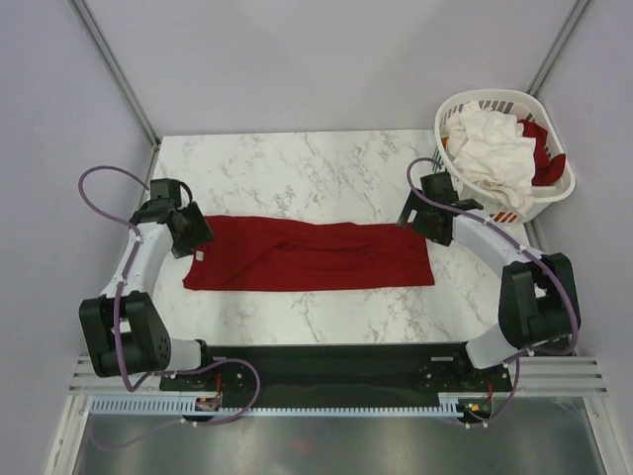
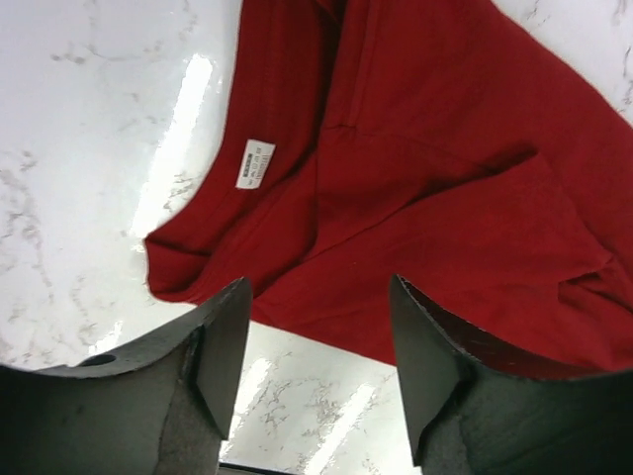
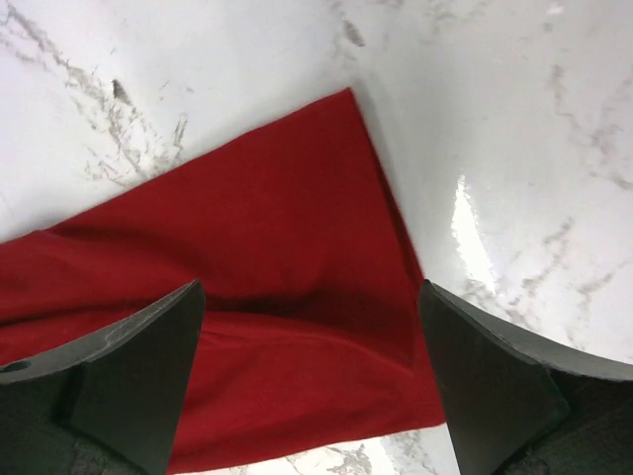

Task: Fold and stack the t-shirts
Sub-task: Fold the tshirt

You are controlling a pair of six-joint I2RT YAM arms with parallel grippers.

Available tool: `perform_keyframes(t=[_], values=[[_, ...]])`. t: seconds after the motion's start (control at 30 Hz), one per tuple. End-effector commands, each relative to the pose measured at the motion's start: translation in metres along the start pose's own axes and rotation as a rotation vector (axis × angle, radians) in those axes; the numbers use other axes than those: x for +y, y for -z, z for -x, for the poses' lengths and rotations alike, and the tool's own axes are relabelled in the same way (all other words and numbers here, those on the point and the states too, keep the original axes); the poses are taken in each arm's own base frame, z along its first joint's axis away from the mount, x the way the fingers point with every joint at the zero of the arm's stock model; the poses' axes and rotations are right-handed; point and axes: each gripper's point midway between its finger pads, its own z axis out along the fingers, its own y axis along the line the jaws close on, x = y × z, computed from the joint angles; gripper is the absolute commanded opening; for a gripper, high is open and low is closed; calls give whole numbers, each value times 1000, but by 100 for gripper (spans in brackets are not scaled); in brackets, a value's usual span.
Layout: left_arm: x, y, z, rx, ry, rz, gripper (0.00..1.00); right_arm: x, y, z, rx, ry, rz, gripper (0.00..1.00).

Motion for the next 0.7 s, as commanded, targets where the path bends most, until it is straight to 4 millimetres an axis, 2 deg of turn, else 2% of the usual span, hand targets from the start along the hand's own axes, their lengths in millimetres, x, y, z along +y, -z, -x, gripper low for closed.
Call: perform_keyframes(t=[0.0, 0.23, 0.43, 0.53, 0.67], values=[[-19, -12, 8, -1, 69, -76, 64, 21, -5, 3, 3, 31, 51, 97], [-25, -49, 8, 80, 106, -59, 58, 35, -12, -13, 45, 68, 109, 87], [-17, -65, 3, 85, 146, -5, 51, 43, -14, -35, 85, 114, 137, 86], [-16, -75, 10, 64, 161, 16, 47, 48, -14, -40, 95, 130, 153, 86], [-14, -89, 15, 64, 156, 43, 47, 49, -18, -44, 111, 149, 155, 86]])
